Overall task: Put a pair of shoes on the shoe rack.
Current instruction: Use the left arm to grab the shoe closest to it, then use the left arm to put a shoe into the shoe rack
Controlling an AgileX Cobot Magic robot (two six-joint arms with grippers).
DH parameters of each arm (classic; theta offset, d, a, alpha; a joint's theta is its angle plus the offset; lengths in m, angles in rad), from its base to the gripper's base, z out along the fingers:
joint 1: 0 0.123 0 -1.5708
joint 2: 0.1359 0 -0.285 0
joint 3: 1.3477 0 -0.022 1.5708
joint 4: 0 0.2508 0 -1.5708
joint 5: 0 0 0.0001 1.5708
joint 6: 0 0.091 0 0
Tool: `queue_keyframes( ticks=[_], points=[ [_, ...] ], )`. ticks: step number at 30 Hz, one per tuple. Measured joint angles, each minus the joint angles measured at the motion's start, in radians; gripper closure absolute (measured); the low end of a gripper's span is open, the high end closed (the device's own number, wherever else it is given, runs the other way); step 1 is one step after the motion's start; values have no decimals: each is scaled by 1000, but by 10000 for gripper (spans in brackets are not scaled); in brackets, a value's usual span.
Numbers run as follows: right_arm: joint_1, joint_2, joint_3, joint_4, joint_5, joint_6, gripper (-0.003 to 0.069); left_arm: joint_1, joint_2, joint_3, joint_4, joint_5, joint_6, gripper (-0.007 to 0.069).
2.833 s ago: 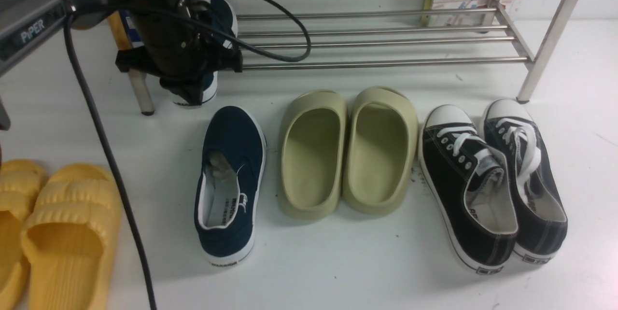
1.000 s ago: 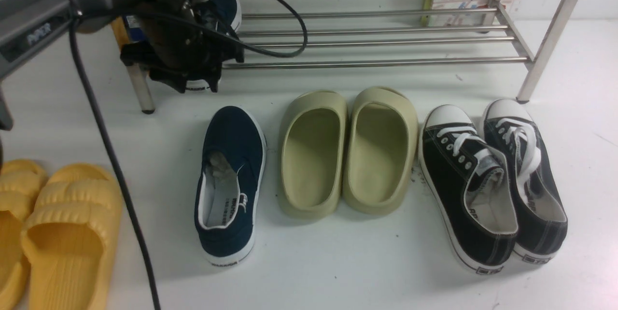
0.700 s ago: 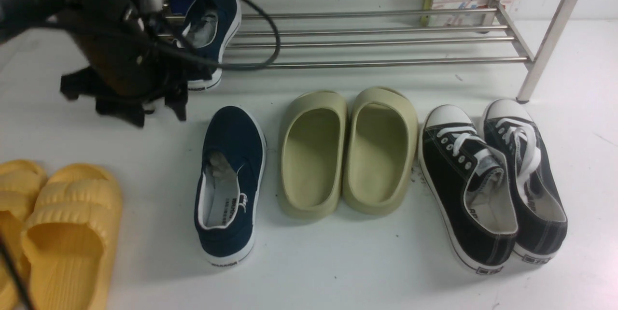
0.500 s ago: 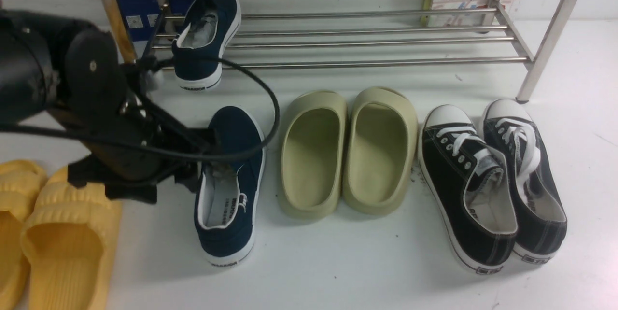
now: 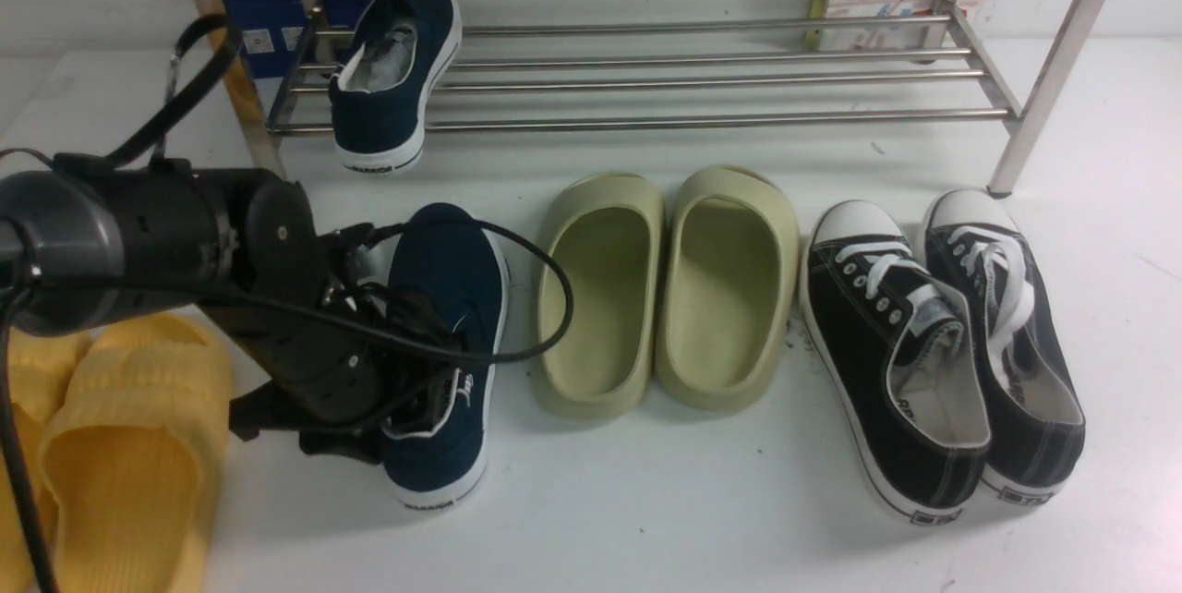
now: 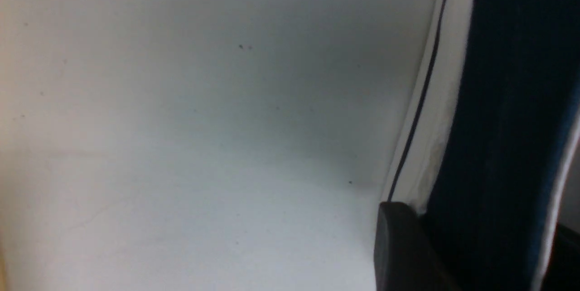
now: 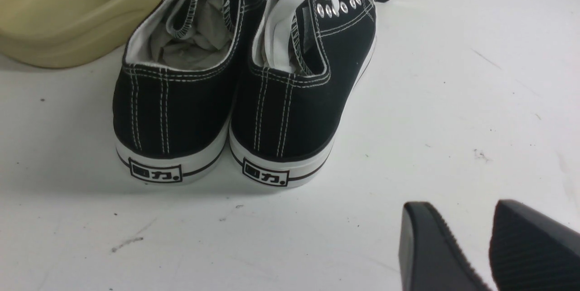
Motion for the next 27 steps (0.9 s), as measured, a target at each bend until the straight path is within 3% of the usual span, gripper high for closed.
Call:
queue_keyframes(
  ticks=[4, 8, 22, 27],
  points=[
    [0, 0, 0, -1, 0, 0, 412, 3, -3, 0, 4, 5, 25, 508],
    [0, 0, 0, -1, 0, 0, 412, 3, -28, 0, 6, 5, 29, 617],
    [0, 0, 0, -1, 0, 0, 412, -37, -150, -33, 18, 25, 25, 613],
    [0, 0, 0, -1, 0, 0, 412, -37, -107, -148, 38, 38, 25, 613]
  ],
)
